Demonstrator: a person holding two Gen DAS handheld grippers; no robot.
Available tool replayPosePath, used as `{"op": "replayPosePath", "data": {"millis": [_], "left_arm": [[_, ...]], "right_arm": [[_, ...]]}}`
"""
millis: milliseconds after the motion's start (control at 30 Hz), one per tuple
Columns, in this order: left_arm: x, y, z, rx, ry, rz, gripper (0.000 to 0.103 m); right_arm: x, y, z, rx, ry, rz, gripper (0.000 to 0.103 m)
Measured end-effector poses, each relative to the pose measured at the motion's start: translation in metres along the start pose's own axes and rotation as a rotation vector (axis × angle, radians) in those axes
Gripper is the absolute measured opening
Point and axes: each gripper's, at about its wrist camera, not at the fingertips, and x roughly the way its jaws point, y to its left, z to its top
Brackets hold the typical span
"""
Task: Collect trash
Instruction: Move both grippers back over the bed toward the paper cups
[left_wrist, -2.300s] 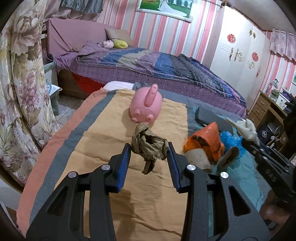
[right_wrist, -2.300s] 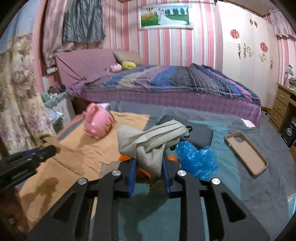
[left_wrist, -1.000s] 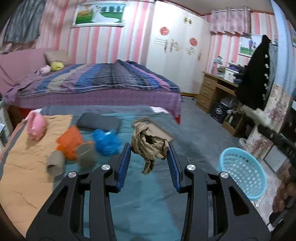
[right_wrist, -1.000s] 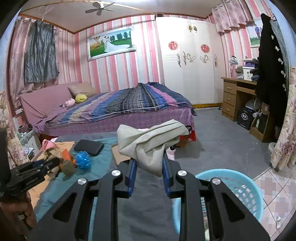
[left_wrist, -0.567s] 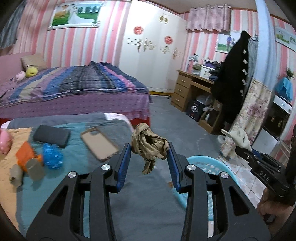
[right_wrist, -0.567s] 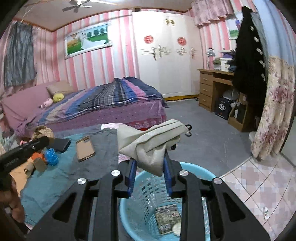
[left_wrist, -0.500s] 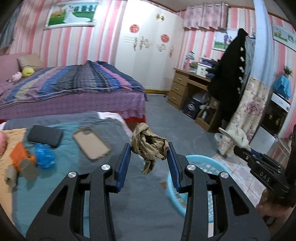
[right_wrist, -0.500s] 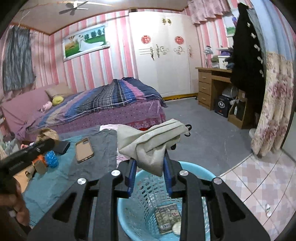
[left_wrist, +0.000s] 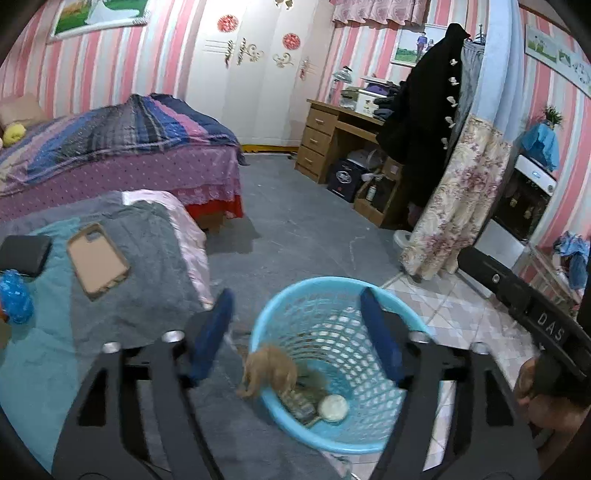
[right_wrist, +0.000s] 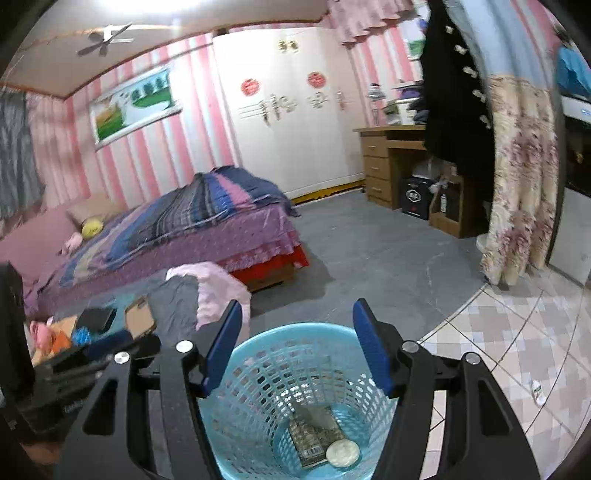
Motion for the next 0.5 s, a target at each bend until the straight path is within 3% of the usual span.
{"op": "replayPosePath", "data": {"millis": [100, 233, 367, 500], "left_arm": [[0.002, -0.008, 0.003, 0.009, -0.005, -0.014, 0.081], [-0.011, 0.006, 0.006, 0.008, -0.03, 0.033, 0.083], [-0.035, 0.046, 0.005, -0.017, -0.049, 0.13, 0.083], [-0.079, 0.11, -0.003, -0.056, -0.074, 0.28, 0.083]], "right_arm": [[0.001, -0.007, 0.0, 0.013, 0.002, -0.001, 0.063], [0.005, -0.006, 0.0, 0.007, 0.011, 0.016, 0.064], [0.004, 0.01, -0.001, -0.015, 0.01, 0.049, 0.066], [0.007, 0.037, -0.005, -0.067, 0.021, 0.088, 0.066]]}}
